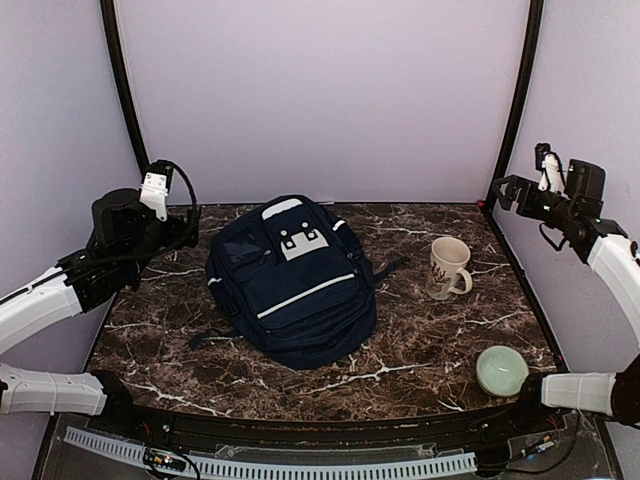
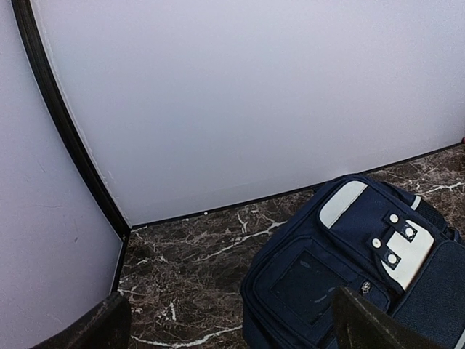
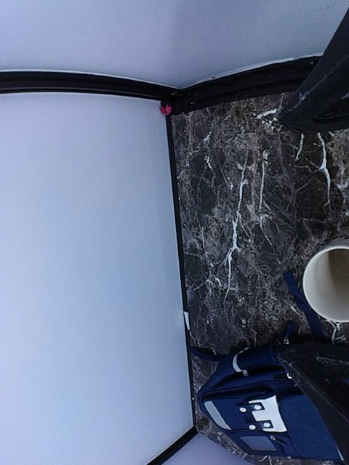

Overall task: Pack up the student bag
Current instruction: Reset both arms

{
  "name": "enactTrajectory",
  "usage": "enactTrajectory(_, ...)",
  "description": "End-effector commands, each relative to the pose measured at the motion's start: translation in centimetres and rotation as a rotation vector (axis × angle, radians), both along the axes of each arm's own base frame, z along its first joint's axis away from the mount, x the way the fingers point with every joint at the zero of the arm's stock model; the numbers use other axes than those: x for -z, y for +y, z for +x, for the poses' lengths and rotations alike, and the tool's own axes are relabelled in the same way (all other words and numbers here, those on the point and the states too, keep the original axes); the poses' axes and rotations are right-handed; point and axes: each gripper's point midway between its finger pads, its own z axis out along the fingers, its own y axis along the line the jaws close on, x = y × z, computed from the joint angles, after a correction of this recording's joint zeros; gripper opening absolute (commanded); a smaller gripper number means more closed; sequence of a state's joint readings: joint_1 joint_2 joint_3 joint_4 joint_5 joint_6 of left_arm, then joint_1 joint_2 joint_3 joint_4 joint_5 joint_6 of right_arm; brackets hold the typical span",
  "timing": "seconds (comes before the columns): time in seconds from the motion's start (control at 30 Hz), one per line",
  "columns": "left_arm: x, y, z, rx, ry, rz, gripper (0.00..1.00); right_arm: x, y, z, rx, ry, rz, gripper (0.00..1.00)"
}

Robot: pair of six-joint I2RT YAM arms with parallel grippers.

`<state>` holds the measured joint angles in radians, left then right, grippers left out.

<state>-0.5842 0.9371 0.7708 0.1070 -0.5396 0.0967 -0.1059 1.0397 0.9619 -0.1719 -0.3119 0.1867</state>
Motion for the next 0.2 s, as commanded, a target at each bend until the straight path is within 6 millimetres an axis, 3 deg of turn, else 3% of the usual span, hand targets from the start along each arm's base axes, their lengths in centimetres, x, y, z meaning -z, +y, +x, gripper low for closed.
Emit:
enactTrajectory(0.0, -1.3, 0.8, 0.3, -0.064, 0.036, -0.052, 0.99, -3.7, -1.1, 0.0, 0.079, -0.057, 0.071, 1.00)
enactTrajectory(0.07, -1.9, 0.7, -0.1, -0.041, 0.016, -0.083, 0.99, -5.6, -1.0, -0.1, 0.075, -0.077, 0.069, 1.00)
enactTrajectory(0.17, -1.8, 0.8, -0.4, -0.027, -0.004, -0.090, 0.99, -5.4, -0.8, 0.1, 0.056, -0.056, 0.059, 1.00)
